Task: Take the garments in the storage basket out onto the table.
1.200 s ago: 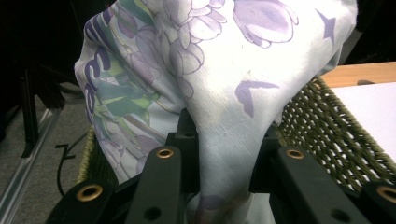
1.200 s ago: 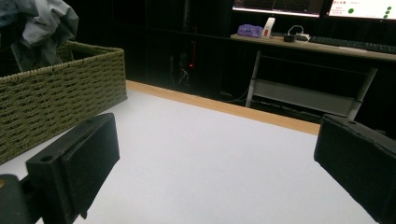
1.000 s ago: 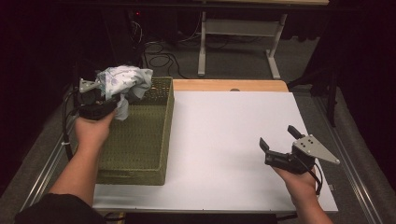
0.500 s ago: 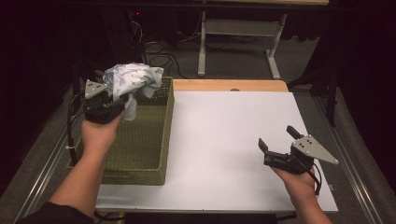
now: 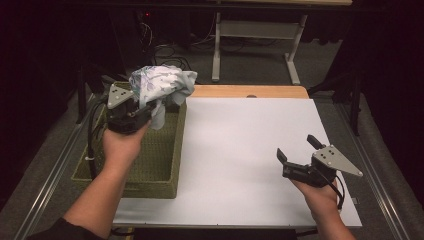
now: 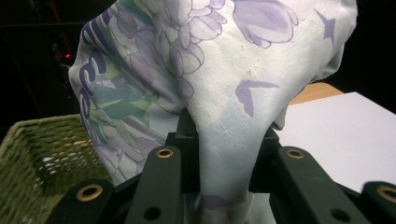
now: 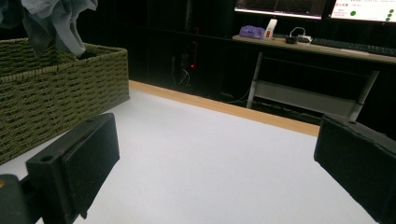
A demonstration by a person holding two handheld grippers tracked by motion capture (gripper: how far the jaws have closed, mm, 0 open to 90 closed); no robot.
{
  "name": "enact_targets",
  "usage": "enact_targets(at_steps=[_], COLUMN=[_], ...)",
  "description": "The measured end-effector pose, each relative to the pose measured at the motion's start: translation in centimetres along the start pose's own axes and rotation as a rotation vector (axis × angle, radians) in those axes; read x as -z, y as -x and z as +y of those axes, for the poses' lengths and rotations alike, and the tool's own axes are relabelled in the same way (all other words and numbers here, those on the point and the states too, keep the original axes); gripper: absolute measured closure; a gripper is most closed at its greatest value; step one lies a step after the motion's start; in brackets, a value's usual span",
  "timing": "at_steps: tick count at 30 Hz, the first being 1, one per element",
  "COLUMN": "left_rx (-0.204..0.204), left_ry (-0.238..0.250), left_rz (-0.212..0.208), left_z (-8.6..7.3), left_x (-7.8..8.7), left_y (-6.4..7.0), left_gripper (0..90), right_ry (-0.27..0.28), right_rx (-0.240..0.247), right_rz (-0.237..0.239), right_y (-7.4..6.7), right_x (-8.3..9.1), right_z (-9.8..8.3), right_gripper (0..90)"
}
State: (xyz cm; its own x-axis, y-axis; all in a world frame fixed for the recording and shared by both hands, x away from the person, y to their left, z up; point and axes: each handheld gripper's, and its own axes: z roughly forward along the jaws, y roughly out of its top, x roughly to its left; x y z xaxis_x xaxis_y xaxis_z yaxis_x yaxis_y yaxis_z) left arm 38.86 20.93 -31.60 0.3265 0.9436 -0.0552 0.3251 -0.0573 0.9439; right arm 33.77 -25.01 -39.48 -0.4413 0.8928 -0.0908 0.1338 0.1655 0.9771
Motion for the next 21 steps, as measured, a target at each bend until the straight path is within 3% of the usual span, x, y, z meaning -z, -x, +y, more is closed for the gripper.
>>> enact_targets(at_steps=[14,21], left_rx=[-0.023,-0.023], left_ry=[0.013,0.025], left_rz=[-0.097,-0.127], left_z=[0.6,0.7], left_x=[-0.8,-1.2], left_y=[4.4,6.1], left_gripper=[71.9,72.0], right_ry=[0.004,0.005], right_rx=[0.001,0.002], right_rz=[-0.001,-0.001], right_y=[0.0,0.0], right_x=[0.1,0.2], right_z=[0.1,0.1], right_gripper=[0.7,0.7])
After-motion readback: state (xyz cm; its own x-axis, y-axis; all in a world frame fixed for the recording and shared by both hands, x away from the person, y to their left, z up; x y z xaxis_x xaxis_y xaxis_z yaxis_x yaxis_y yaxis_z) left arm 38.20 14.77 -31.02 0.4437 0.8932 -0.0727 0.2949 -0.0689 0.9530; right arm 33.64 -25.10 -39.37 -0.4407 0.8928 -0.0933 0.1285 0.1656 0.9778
